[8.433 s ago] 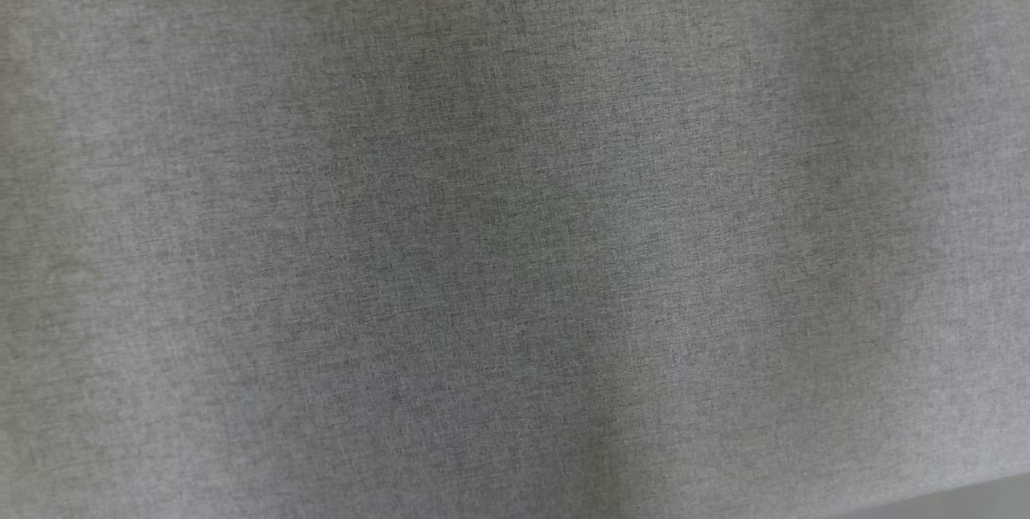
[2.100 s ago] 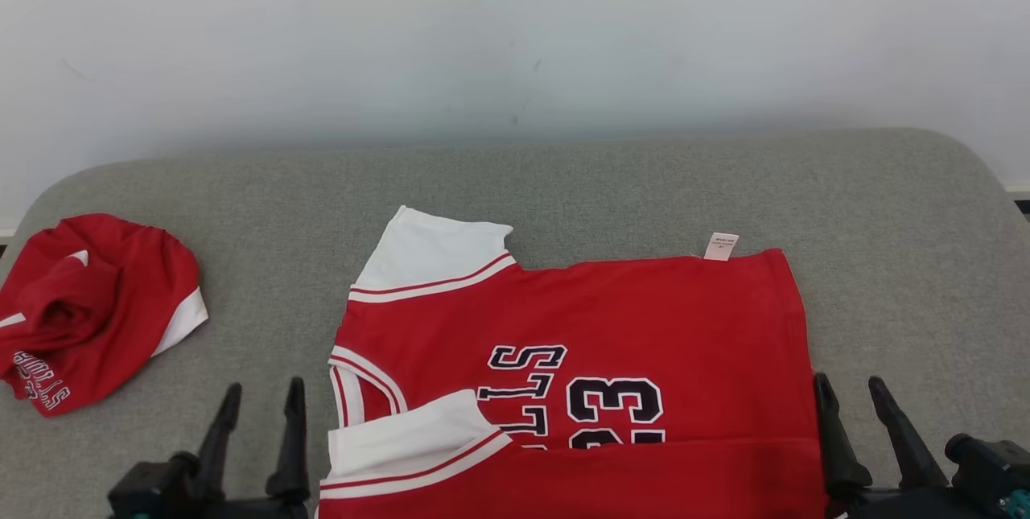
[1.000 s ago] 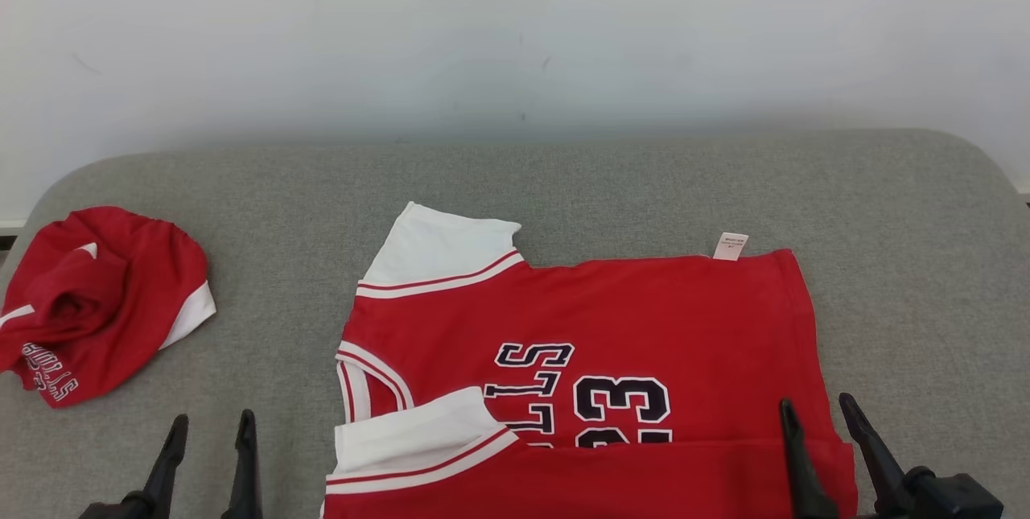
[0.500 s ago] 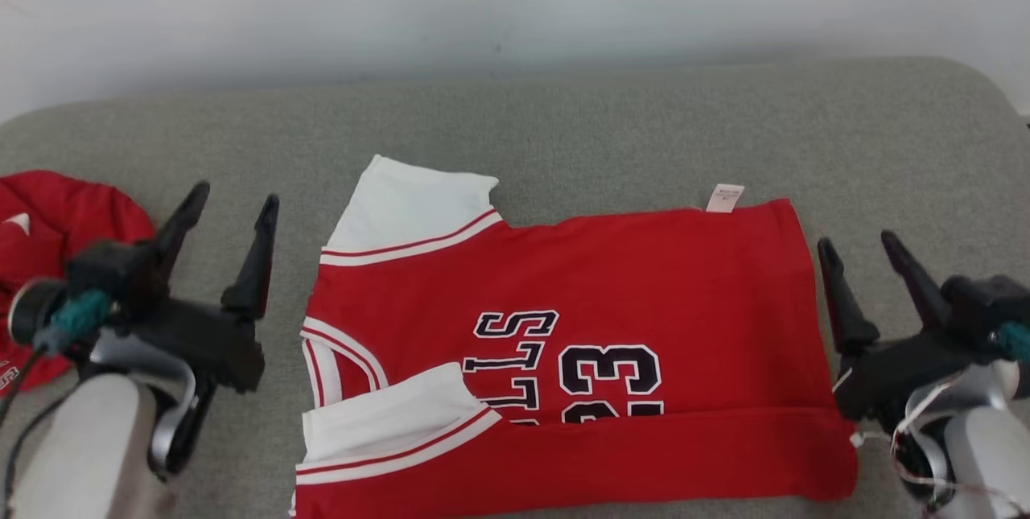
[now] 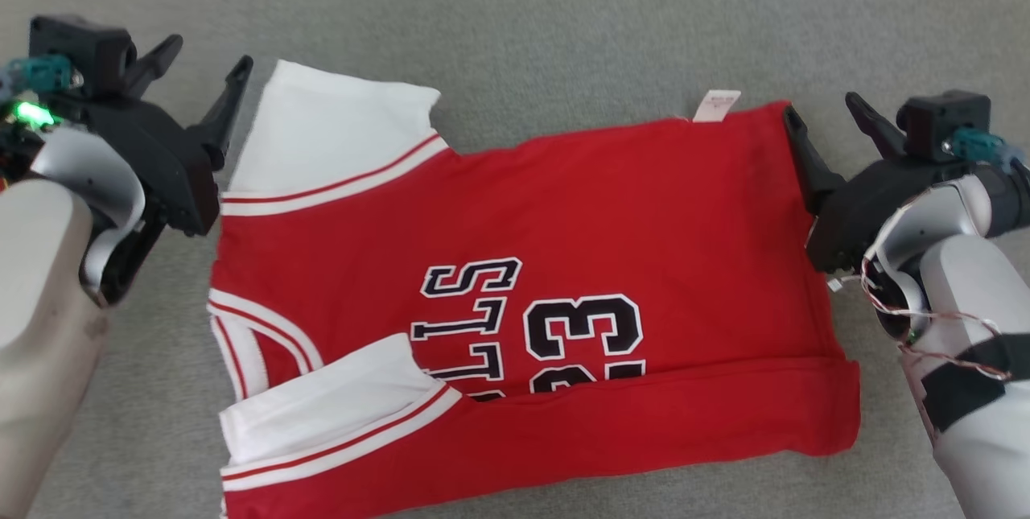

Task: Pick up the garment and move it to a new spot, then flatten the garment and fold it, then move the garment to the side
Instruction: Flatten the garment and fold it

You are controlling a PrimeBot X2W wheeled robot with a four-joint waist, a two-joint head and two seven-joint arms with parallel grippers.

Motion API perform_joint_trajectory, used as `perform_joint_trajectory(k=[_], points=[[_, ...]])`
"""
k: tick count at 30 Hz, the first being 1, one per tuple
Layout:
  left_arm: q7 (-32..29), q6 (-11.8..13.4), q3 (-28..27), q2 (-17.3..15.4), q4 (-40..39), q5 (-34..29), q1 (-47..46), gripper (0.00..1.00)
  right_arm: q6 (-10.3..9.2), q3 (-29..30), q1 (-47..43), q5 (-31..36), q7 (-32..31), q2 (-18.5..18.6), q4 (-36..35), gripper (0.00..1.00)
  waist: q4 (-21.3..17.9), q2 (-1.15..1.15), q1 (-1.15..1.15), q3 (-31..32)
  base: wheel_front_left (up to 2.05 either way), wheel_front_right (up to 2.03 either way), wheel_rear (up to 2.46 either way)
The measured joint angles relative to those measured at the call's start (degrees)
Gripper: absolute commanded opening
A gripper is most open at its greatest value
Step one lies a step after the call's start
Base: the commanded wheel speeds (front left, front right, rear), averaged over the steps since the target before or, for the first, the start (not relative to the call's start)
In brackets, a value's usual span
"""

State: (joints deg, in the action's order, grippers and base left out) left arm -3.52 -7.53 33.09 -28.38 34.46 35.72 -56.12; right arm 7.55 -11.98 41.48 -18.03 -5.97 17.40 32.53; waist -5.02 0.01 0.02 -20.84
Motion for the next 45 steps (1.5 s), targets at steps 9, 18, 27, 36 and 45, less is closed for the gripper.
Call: perform_joint_trajectory(k=[9,18,27,36,45], points=[[0.6,0.0,7.1,0.2,9.5,5.4,-8.3,1.0,0.0,-5.6,7.5,-3.9,1.0,-2.6,7.6,1.0,-2.9,0.0,-0.01,-5.7,0.0,0.0,0.0],[0.2,0.0,11.8,0.7,16.0,8.5,-11.9,1.0,0.0,-10.1,12.2,-7.2,3.6,-4.0,12.2,1.0,-5.0,0.0,-0.01,-8.5,0.0,0.0,0.0],[3.6,0.0,14.7,2.2,17.1,12.2,-12.9,0.0,0.0,-13.1,14.0,-9.7,7.8,-2.9,15.0,0.0,-4.6,0.0,-0.02,-7.9,0.0,0.0,0.0],[11.2,0.0,16.8,2.7,14.2,16.7,-12.8,0.0,0.0,-14.9,13.7,-11.2,13.8,-0.6,17.9,0.0,-2.3,-0.01,-0.02,-4.5,0.0,0.0,0.0],[16.6,0.0,19.3,0.6,7.3,20.0,-7.4,0.0,0.0,-16.7,10.3,-12.5,18.1,1.4,18.4,0.0,0.5,-0.01,-0.03,-0.9,0.0,0.0,0.0]])
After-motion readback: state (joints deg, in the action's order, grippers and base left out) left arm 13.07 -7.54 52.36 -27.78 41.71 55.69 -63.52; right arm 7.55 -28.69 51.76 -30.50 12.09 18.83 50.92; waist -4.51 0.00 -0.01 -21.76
